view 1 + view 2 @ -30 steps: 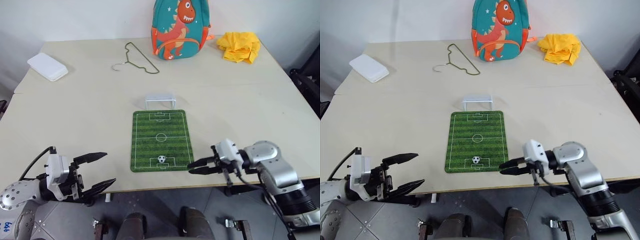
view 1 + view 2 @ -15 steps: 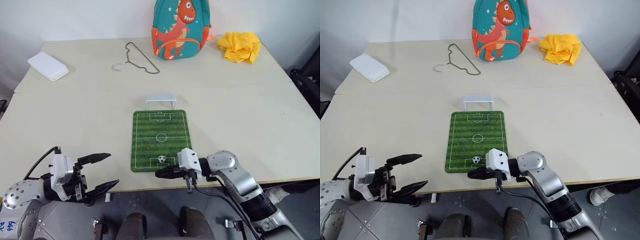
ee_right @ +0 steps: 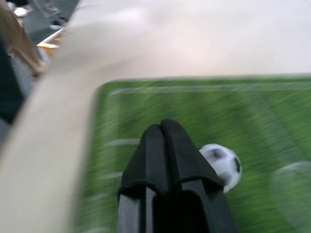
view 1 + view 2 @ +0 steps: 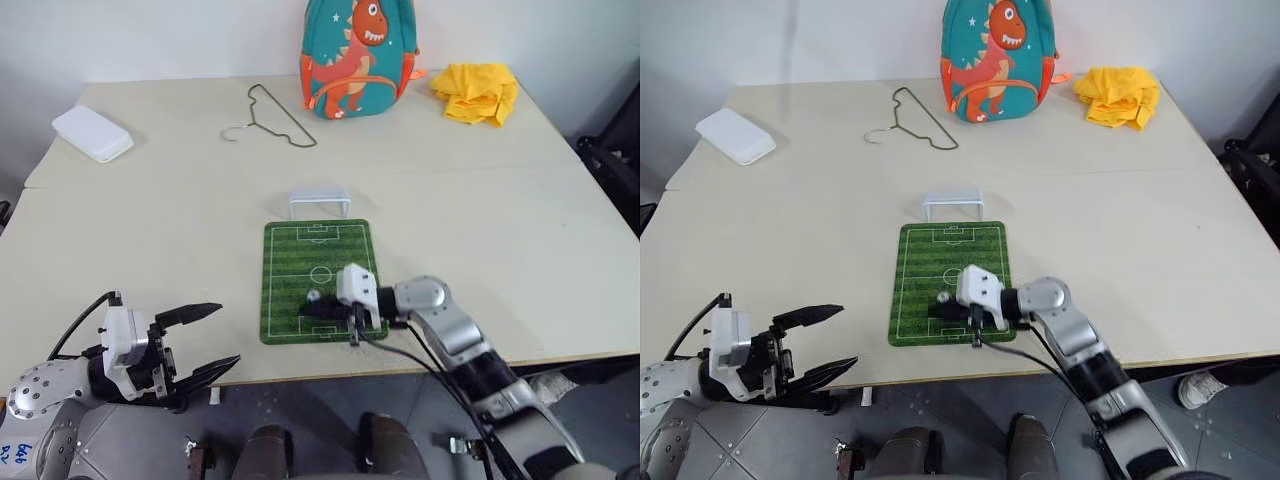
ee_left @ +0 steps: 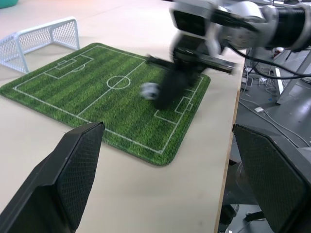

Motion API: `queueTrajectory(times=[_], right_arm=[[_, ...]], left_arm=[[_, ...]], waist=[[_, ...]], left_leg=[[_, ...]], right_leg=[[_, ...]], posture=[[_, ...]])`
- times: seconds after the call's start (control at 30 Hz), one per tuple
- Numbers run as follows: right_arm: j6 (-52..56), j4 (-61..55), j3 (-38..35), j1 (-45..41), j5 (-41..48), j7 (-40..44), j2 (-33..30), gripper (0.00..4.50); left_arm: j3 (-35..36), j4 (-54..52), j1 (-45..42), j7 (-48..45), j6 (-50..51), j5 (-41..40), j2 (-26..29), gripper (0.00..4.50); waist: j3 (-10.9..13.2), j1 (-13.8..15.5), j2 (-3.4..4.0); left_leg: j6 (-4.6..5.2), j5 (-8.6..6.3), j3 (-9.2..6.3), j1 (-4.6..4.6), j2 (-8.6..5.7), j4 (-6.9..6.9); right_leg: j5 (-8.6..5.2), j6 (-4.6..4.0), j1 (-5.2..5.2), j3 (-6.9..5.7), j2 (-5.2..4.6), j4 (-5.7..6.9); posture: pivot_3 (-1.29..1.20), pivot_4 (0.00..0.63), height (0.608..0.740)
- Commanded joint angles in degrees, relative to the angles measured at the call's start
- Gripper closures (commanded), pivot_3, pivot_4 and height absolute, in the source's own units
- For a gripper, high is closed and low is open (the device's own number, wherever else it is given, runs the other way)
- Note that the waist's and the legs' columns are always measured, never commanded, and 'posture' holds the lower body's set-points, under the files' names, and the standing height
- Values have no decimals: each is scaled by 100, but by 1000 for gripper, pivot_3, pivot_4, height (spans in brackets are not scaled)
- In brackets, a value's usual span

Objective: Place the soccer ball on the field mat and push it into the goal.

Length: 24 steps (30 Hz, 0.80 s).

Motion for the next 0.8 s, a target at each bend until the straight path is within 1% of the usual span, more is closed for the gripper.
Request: queueTrajectory(times=[0.03, 0.13, 0.23, 0.33, 0.43, 0.53, 0.6, 0.8], right_arm=[[-703, 671, -312, -449, -89, -221, 144, 4483], [-979, 1144, -575, -746, -136, -436, 90, 4483], [-1025, 1141, -665, -700, -112, -365, -32, 4483], [-876, 694, -773, -342, 10, -229, -311, 4483], [-609, -2, -1069, 195, 421, 3, -689, 4483], [-419, -668, -1637, 850, 1212, 468, -1178, 4483], [-371, -959, -2082, 1221, 1603, 612, -1477, 4483], [26, -1157, -3327, 2075, 2097, 378, -2225, 4483]], left_arm=[[24, -211, 5, 118, -3, -68, -71, 0], [81, -174, -88, 430, 29, -75, -229, 0], [121, -95, -157, 544, 10, -22, -264, 0], [175, -21, -179, 656, -30, 36, -263, 0], [269, 48, -240, 882, -144, 155, -313, 0], [352, 86, -331, 1195, -233, 298, -414, 0], [365, 91, -326, 1392, -310, 517, -464, 0], [406, 63, -165, 1587, -435, 833, -466, 0]], waist=[[0, -39, 0], [0, -55, 0], [0, -57, 0], [0, -56, 0], [0, -44, 0], [0, -13, 0], [0, 3, 0], [0, 30, 0]], left_leg=[[0, 0, -1, -1, 0, -1], [-1, -2, -4, -3, 0, -3], [-1, -2, -4, -4, 0, -3], [-1, -2, -2, -2, 2, -2], [-1, -3, -1, -4, 2, -2], [0, -3, 0, -5, 1, -1], [1, -4, 1, -4, 1, 0], [2, -4, 11, 3, 3, 0]], right_leg=[[0, 0, -1, 0, 0, 3], [0, 0, -2, -3, -1, 2], [0, 0, -1, -4, -1, 1], [0, 0, -1, -4, 0, 2], [0, 0, -1, -4, -1, 0], [0, 0, 0, -4, -1, -3], [0, 1, 4, -4, -1, -9], [1, 1, 7, -2, -1, -11]], posture=[[0, 150, 740], [0, 150, 740], [0, 150, 740], [0, 150, 740], [0, 150, 740], [0, 150, 740], [0, 150, 740], [0, 150, 740]])
